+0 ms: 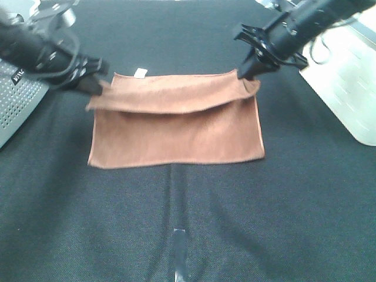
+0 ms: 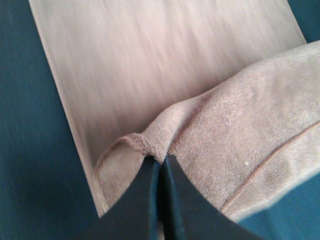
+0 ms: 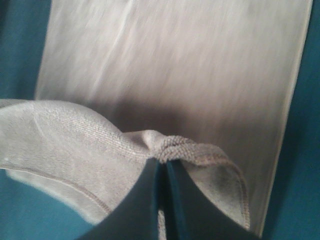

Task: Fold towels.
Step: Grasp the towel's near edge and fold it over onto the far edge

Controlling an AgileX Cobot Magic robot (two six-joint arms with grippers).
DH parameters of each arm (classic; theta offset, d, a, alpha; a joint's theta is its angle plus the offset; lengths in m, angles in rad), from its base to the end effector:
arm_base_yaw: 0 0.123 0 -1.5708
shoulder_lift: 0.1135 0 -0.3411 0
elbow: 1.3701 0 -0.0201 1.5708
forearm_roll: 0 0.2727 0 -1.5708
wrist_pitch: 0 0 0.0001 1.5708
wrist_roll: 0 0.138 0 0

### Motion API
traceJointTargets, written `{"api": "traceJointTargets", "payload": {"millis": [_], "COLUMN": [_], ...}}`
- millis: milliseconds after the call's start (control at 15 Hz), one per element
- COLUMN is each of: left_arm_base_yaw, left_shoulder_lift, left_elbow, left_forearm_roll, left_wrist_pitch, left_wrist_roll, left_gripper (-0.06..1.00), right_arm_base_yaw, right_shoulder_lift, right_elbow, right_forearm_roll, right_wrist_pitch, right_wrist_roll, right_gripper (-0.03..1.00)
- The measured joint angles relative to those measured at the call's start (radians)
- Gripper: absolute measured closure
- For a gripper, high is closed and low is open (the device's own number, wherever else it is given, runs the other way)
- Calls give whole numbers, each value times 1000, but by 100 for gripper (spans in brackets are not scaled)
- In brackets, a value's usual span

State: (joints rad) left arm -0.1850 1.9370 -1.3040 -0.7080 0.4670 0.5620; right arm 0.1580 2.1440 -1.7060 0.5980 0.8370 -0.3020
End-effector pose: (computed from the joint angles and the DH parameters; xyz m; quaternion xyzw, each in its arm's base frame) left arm 0.4660 -0.1284 0.1969 0.0920 0.9324 -0.1827 0.2978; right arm 0.5211 0.1415 0.2006 -0.0659 0.9481 0.2386 0.1996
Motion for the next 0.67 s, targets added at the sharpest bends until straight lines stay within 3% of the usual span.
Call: {"api": "traceJointTargets", "payload": {"millis": [267, 467, 667], "left_arm_base_yaw": [0, 0, 0], "left_shoulder_lift": [216, 370, 446], "left_elbow": [-303, -521, -587], "left_forearm_roll": [119, 136, 139], "left_wrist_pitch": [-49, -69, -150], "left_wrist_roll": [-44, -59, -60], "left_gripper": [94, 94, 94], "right_arm_base_yaw": [-43, -68, -68], "right_shoulder_lift": [253, 396, 482], "right_elbow": [-405, -635, -729], "right_forearm_roll": [-35, -51, -56], "right_wrist_pitch": [90, 102, 67], "right_wrist_roll": [55, 57, 57], "right_gripper": [97, 97, 97]}}
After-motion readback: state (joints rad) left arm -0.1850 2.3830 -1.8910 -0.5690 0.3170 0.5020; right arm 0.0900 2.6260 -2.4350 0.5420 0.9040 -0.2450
